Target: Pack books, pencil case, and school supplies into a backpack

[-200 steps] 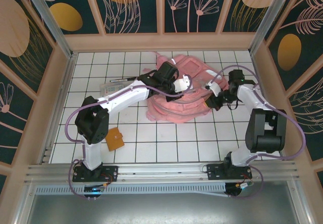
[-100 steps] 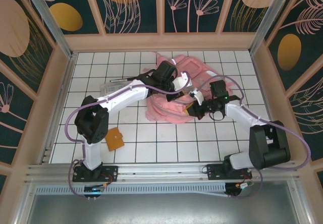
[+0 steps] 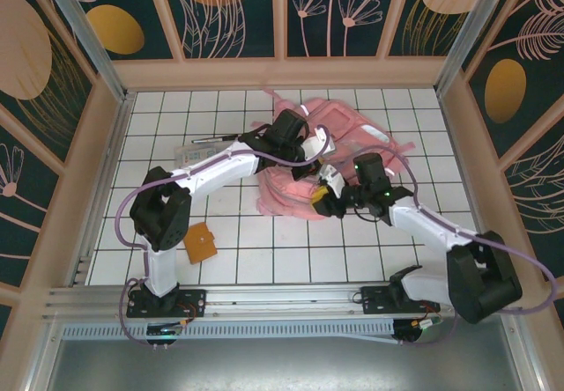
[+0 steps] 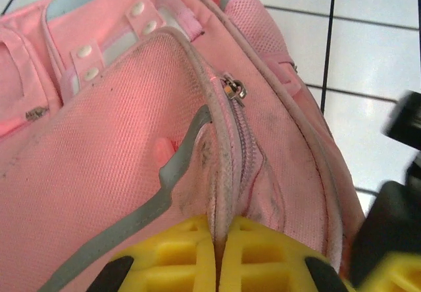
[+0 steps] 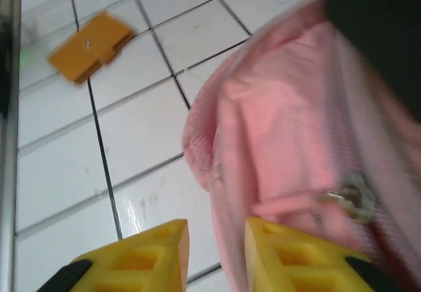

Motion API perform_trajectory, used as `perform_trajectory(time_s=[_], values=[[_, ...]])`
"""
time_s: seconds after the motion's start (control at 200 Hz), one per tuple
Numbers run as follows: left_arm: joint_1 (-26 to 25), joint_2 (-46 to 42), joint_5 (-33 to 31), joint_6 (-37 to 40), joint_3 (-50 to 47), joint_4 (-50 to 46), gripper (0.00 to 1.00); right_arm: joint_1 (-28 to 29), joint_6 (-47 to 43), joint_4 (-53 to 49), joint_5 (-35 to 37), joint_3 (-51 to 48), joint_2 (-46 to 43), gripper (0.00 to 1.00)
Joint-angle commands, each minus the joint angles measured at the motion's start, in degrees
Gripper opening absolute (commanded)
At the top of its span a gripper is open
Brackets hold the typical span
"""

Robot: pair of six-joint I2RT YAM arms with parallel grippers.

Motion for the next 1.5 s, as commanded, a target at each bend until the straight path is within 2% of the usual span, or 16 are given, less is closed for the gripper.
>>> perform_trajectory(time_s=[0.0, 0.225, 0.4, 0.42, 0.45, 0.566, 0.751, 0.871, 0.956, 1.076, 1.136, 1.171, 1.211, 1.321, 1.381, 1.491], values=[[-1.0, -2.0, 4.0, -1.1, -0.4, 7.3, 0.00, -0.1, -22.5, -7.7, 4.3, 0.7, -7.0, 0.29], [-1.0, -1.5, 5.5, -0.3, 0.9, 5.9, 0.00, -7.9, -36.4, -2.5, 6.8, -4.6, -17.6, 0.44], [-1.0, -1.3, 7.1, 0.0, 1.6, 5.5, 0.00, -11.2, -39.0, 5.6, 12.4, -6.3, -16.4, 0.51], [-1.0, -1.3, 7.2, 0.1, 1.7, 5.4, 0.00, -11.4, -39.1, 6.2, 12.7, -6.3, -15.9, 0.72], [-1.0, -1.1, 7.3, 0.3, 1.9, 5.2, 0.00, -11.5, -39.0, 7.2, 13.2, -6.4, -15.2, 0.80], [-1.0, -0.5, 8.0, 0.6, 2.9, 4.0, 0.00, -11.9, -37.0, 12.7, 14.5, -7.1, -13.0, 0.81], [-1.0, -0.2, 10.2, 0.9, 3.4, 3.4, 0.00, -11.8, -38.8, 20.6, 15.9, -8.9, -10.8, 0.76], [-1.0, 0.4, 11.7, 1.1, 4.4, 2.3, 0.00, -11.6, -41.4, 20.0, 14.7, -7.8, -8.0, 0.75], [-1.0, 0.9, 13.7, 1.1, 4.7, 1.8, 0.00, -11.2, -41.7, 20.9, 14.7, -7.0, -6.1, 0.69], [-0.6, 0.8, 14.8, -1.0, 4.2, 2.4, 0.00, -11.2, -43.3, 16.9, 12.2, -3.5, -4.4, 0.24], [0.7, -1.3, 16.6, -5.6, 1.2, 5.8, 0.18, -11.2, -44.3, 14.0, 11.8, -2.2, -3.5, 0.08], [1.8, -3.4, 18.3, -8.5, -1.4, 8.3, 0.32, -11.2, -45.0, 12.7, 11.7, -1.8, -3.2, 0.07], [3.1, -6.4, 17.8, -13.2, -4.9, 11.6, 0.41, -11.2, -45.5, 11.8, 11.6, -1.9, -3.0, 0.04], [4.6, -16.2, 9.4, -22.1, -14.2, 14.6, 0.66, -11.4, -44.3, 12.9, 10.5, -2.6, -3.5, 0.04], [4.5, -20.0, 7.7, -27.4, -19.3, 16.4, 0.70, -11.3, -43.0, 14.0, 10.0, -2.5, -3.3, 0.03], [1.9, -23.5, 5.9, -37.0, -28.8, 22.2, 0.66, -11.2, -40.4, 16.6, 8.5, -2.8, -3.2, 0.03]])
